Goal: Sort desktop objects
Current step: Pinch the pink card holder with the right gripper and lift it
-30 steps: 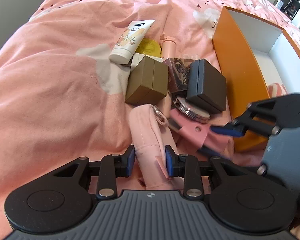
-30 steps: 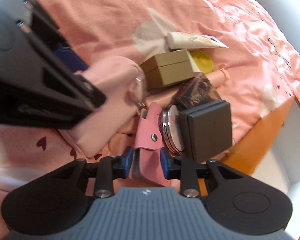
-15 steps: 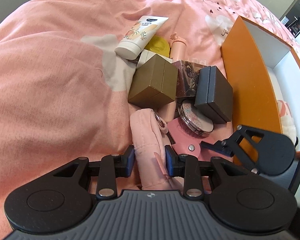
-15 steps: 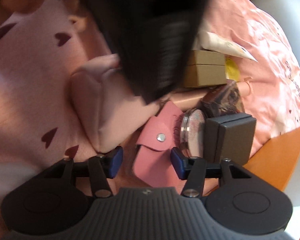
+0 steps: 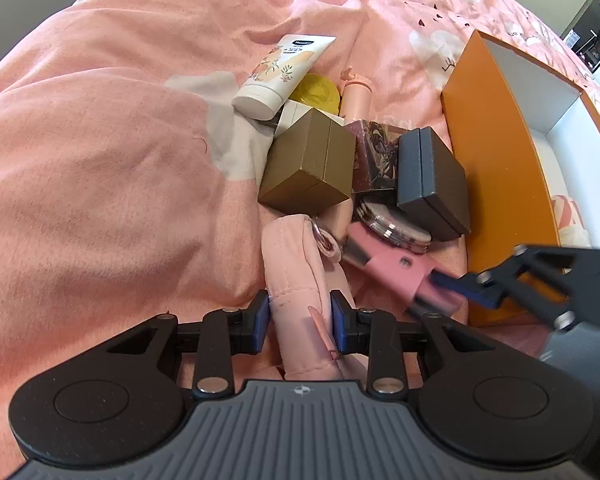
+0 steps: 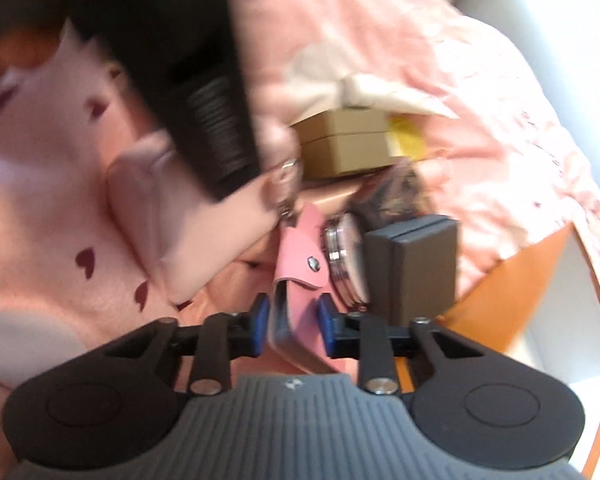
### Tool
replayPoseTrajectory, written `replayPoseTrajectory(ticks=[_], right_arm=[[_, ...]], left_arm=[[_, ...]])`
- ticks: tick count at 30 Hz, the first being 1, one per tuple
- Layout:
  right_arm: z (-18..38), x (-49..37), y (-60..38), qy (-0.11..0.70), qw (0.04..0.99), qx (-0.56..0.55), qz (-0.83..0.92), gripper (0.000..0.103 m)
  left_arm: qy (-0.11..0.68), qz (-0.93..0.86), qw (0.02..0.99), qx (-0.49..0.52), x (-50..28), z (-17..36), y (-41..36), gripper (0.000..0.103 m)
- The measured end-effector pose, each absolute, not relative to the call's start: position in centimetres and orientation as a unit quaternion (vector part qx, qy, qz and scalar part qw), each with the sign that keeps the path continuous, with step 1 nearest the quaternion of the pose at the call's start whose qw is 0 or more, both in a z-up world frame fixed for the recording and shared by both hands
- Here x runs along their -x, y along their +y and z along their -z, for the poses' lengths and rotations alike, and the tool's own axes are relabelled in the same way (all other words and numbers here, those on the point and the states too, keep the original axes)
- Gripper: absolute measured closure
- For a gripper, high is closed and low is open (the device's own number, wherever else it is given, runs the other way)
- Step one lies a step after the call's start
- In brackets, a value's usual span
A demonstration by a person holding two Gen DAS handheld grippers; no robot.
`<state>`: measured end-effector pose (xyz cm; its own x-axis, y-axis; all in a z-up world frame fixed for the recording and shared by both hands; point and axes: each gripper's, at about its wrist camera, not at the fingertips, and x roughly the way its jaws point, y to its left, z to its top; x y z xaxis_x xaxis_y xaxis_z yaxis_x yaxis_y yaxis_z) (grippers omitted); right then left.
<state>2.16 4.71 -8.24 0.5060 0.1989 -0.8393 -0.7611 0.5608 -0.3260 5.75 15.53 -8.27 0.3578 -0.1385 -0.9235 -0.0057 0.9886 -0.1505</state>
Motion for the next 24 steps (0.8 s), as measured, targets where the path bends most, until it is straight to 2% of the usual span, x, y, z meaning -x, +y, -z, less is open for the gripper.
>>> replayPoseTrajectory(ticks=[3,4,5,8,17,20,22,24], right_arm=[[5.9,-3.7,2.8,0.428,0.808,0.246,-0.32,0.084],[5.9,-3.7,2.8,0.428,0.808,0.246,-0.32,0.085],[5.0,-4.6,1.7,0.457,0.806,0.178,-0.332,0.086],[4.9,-5.4,1.5,0.486,0.796,0.13,-0.338,0.086],[7.3,-6.5,4.2,0.494,0.776,0.221,-0.324,0.082],[8.1,-7.2,4.7,0.49,0.777,0.235,-0.318,0.076],[8.2,-7.6,4.9,0.49,0.775,0.24,-0.318,0.066],[8.5,-8.1,5.3,0.491,0.772,0.248,-0.318,0.06]], left_arm=[[0.559,0.054,0.825,0.064,-5.6,8.1,15.5,0.066],[0.558,0.057,0.826,0.063,-5.5,8.0,15.4,0.066],[0.557,0.059,0.826,0.06,-5.4,7.9,15.3,0.066],[0.558,0.063,0.826,0.057,-5.3,7.7,15.2,0.065],[0.568,0.074,0.816,0.074,-5.6,7.6,15.2,0.061],[0.572,0.07,0.813,0.083,-6.0,7.8,15.3,0.061],[0.574,0.068,0.812,0.083,-6.2,7.8,15.2,0.061],[0.577,0.064,0.81,0.081,-6.4,7.9,15.1,0.061]])
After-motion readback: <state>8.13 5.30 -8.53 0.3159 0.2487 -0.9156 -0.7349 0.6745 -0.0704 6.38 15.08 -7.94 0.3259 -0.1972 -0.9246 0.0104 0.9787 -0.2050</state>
